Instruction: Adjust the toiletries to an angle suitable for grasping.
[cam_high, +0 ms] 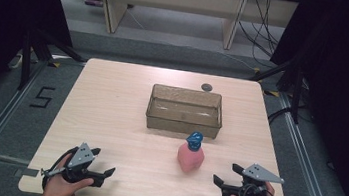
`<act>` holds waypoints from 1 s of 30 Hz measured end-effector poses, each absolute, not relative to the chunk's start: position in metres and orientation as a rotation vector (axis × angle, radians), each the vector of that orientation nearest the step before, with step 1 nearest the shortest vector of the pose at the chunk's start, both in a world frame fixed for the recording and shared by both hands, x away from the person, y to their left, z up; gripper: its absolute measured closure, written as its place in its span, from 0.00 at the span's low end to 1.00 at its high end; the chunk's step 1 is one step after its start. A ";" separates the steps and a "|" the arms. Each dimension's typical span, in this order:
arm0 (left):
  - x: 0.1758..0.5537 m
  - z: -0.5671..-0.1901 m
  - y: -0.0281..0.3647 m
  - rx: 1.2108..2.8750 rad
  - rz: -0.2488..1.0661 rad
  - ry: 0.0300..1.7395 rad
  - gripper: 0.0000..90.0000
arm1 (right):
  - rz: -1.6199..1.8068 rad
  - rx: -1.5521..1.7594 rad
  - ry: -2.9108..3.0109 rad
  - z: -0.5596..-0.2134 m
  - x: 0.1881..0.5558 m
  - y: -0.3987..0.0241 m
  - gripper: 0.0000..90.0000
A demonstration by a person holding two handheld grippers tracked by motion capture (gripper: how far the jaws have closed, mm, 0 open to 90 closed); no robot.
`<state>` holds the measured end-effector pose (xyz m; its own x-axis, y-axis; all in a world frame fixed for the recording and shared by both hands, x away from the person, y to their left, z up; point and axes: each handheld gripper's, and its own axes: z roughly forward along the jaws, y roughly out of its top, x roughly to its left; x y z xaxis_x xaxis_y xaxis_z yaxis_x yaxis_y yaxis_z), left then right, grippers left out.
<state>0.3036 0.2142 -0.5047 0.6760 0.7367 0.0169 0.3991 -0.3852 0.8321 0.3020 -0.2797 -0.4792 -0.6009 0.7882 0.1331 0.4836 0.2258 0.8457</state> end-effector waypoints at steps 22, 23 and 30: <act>0.304 -0.506 0.213 1.991 0.485 0.888 0.17 | 1.387 1.164 2.117 -0.472 0.302 -0.274 0.20; 0.304 -0.505 0.213 1.994 0.486 0.891 0.17 | 1.381 1.125 2.118 -0.471 0.303 -0.275 0.20; 0.305 -0.505 0.212 1.992 0.484 0.889 0.17 | 1.391 1.108 2.113 -0.468 0.304 -0.271 0.20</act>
